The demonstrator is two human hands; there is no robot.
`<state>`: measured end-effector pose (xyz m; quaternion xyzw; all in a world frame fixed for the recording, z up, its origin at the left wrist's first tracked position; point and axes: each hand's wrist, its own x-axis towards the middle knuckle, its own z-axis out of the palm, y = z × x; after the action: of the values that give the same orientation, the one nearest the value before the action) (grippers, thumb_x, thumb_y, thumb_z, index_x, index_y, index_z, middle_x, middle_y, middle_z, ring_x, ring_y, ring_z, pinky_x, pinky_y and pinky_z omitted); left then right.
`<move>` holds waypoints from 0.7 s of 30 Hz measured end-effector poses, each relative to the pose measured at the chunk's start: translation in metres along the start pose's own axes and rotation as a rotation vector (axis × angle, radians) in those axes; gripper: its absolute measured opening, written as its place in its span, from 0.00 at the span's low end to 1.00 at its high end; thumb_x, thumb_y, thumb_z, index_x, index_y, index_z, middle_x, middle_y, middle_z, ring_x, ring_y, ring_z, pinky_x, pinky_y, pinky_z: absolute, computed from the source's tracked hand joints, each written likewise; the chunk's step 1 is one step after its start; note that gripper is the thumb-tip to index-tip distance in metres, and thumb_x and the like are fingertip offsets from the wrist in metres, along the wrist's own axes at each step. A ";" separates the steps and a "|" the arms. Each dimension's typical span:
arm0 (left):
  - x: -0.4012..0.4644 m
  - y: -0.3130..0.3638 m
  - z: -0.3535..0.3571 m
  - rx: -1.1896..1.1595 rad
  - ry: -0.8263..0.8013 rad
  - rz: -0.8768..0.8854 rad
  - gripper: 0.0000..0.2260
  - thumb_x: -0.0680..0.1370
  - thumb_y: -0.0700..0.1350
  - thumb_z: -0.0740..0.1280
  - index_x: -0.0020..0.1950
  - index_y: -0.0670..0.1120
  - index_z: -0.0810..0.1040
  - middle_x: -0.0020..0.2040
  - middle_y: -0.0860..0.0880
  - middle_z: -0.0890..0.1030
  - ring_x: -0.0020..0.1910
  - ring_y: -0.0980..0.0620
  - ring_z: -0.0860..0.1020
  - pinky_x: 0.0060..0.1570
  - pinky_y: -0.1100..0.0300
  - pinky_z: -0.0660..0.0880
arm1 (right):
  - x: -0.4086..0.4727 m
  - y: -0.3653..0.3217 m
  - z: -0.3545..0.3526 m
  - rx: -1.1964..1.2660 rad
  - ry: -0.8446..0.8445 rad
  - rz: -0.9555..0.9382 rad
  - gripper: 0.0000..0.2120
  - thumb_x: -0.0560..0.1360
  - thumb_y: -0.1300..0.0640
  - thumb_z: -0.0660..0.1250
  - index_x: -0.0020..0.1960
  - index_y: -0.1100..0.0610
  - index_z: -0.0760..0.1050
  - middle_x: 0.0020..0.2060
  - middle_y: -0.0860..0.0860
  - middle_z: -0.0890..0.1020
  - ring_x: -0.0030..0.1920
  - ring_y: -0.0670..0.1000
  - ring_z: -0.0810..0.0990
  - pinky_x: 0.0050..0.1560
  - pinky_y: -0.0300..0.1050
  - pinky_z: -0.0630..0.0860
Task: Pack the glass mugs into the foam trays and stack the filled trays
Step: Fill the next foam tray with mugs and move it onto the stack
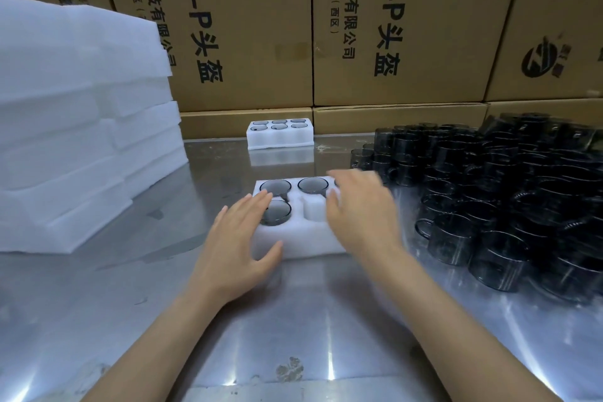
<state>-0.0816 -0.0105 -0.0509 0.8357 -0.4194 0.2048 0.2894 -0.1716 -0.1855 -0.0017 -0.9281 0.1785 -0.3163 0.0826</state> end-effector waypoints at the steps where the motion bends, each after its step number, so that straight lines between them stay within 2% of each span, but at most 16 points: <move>1: 0.001 0.003 -0.001 -0.010 0.021 0.020 0.33 0.69 0.61 0.56 0.73 0.50 0.65 0.72 0.60 0.62 0.70 0.63 0.58 0.72 0.51 0.54 | -0.001 0.010 -0.008 -0.103 0.022 0.098 0.13 0.77 0.56 0.57 0.60 0.55 0.72 0.57 0.52 0.75 0.58 0.56 0.69 0.48 0.48 0.64; 3: 0.002 0.009 -0.002 -0.022 0.035 0.061 0.30 0.70 0.59 0.58 0.71 0.48 0.68 0.71 0.56 0.67 0.70 0.57 0.64 0.70 0.47 0.60 | -0.010 0.029 -0.021 -0.240 0.035 0.262 0.13 0.75 0.58 0.58 0.58 0.58 0.71 0.55 0.56 0.72 0.56 0.59 0.68 0.42 0.48 0.60; 7: 0.003 0.016 0.000 -0.001 0.014 0.121 0.27 0.71 0.55 0.59 0.68 0.46 0.72 0.67 0.53 0.72 0.67 0.53 0.70 0.67 0.45 0.65 | -0.030 0.052 -0.030 -0.298 -0.074 0.431 0.12 0.74 0.61 0.59 0.57 0.61 0.69 0.56 0.57 0.68 0.54 0.60 0.68 0.44 0.48 0.61; 10: 0.003 0.017 0.002 0.003 0.006 0.127 0.27 0.72 0.55 0.59 0.67 0.45 0.73 0.66 0.52 0.74 0.66 0.53 0.70 0.66 0.48 0.66 | -0.030 0.051 -0.028 -0.263 -0.203 0.432 0.14 0.77 0.61 0.56 0.62 0.60 0.66 0.60 0.57 0.65 0.56 0.60 0.70 0.46 0.47 0.63; 14: 0.001 0.017 0.002 -0.009 0.004 0.123 0.26 0.72 0.55 0.59 0.67 0.46 0.73 0.66 0.53 0.73 0.65 0.55 0.69 0.65 0.54 0.66 | -0.030 0.045 -0.025 -0.187 -0.205 0.354 0.18 0.76 0.65 0.55 0.65 0.58 0.64 0.62 0.55 0.63 0.57 0.59 0.70 0.45 0.46 0.62; 17: 0.001 0.016 0.000 -0.014 0.007 0.124 0.26 0.72 0.55 0.59 0.66 0.45 0.74 0.66 0.53 0.73 0.65 0.54 0.70 0.65 0.56 0.65 | -0.031 0.047 -0.029 -0.198 -0.184 0.352 0.20 0.75 0.63 0.58 0.67 0.56 0.65 0.66 0.55 0.63 0.61 0.58 0.64 0.53 0.47 0.64; 19: 0.000 0.016 0.001 -0.017 0.008 0.126 0.25 0.72 0.53 0.61 0.66 0.45 0.74 0.66 0.52 0.74 0.65 0.54 0.70 0.64 0.55 0.66 | -0.031 0.051 -0.032 -0.204 -0.269 0.396 0.20 0.76 0.60 0.58 0.68 0.56 0.64 0.70 0.56 0.61 0.66 0.60 0.60 0.61 0.49 0.63; 21: 0.000 0.015 0.002 -0.017 0.010 0.131 0.23 0.72 0.49 0.64 0.65 0.45 0.75 0.65 0.52 0.74 0.65 0.54 0.70 0.64 0.55 0.66 | -0.031 0.054 -0.035 -0.208 -0.367 0.411 0.20 0.77 0.57 0.58 0.68 0.57 0.64 0.72 0.57 0.60 0.67 0.61 0.59 0.64 0.49 0.63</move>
<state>-0.0934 -0.0190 -0.0473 0.8029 -0.4734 0.2242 0.2845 -0.2311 -0.2249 -0.0061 -0.9176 0.3764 -0.0997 0.0802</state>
